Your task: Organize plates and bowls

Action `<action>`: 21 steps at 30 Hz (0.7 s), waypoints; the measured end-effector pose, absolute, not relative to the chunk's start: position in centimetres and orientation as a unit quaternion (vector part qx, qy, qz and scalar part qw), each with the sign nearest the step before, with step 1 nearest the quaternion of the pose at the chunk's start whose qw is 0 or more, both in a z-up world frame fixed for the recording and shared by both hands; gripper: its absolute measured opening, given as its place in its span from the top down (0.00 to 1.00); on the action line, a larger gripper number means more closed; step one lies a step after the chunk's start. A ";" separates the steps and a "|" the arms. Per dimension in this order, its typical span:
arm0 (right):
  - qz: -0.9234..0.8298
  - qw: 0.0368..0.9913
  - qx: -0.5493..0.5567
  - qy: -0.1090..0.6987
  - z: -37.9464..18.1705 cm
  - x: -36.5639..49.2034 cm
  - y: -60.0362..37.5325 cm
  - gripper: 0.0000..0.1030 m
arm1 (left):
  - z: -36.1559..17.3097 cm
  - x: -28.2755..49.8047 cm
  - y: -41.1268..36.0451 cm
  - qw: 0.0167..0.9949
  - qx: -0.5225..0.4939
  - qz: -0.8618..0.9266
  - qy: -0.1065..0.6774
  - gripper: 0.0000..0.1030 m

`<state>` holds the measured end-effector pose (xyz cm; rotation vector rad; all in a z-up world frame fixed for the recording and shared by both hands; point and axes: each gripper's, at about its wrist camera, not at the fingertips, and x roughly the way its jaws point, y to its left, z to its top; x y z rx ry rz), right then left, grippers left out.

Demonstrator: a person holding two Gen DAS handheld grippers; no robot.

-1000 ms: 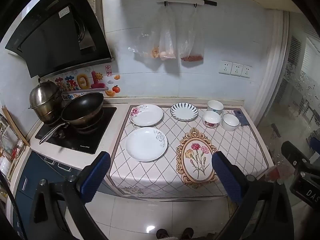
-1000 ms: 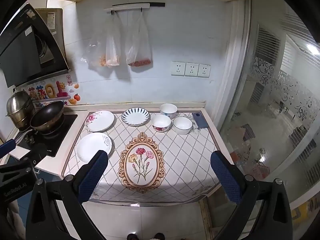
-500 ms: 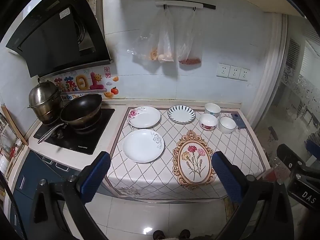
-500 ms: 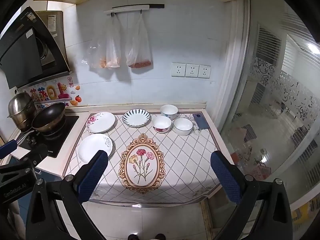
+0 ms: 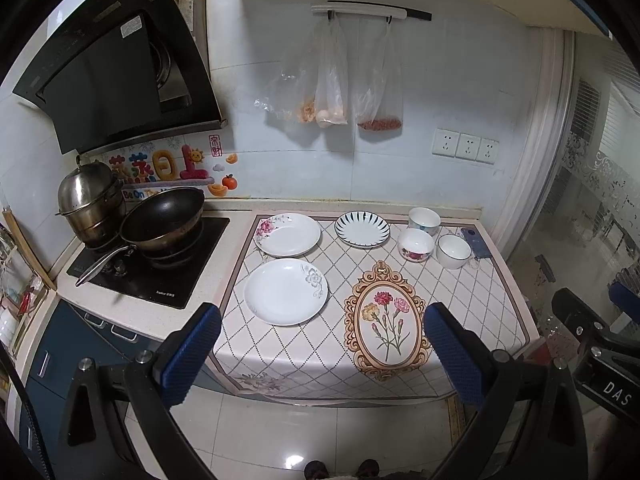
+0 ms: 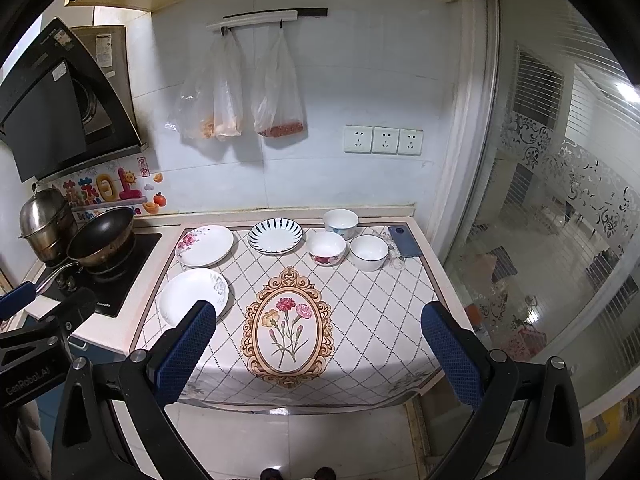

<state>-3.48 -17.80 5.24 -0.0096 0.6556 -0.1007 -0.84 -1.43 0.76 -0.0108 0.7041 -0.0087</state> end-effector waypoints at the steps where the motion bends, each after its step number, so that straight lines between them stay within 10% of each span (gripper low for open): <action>1: -0.049 0.945 -0.005 0.322 5.2 -3.5 -17.9 0.00 | 0.8 -0.8 -1.4 0.939 -0.006 -0.004 0.345 0.00; 21: -0.044 0.947 0.000 0.317 5.3 -3.4 -17.9 0.00 | 1.2 -0.8 -1.2 0.941 -0.007 -0.004 0.337 0.00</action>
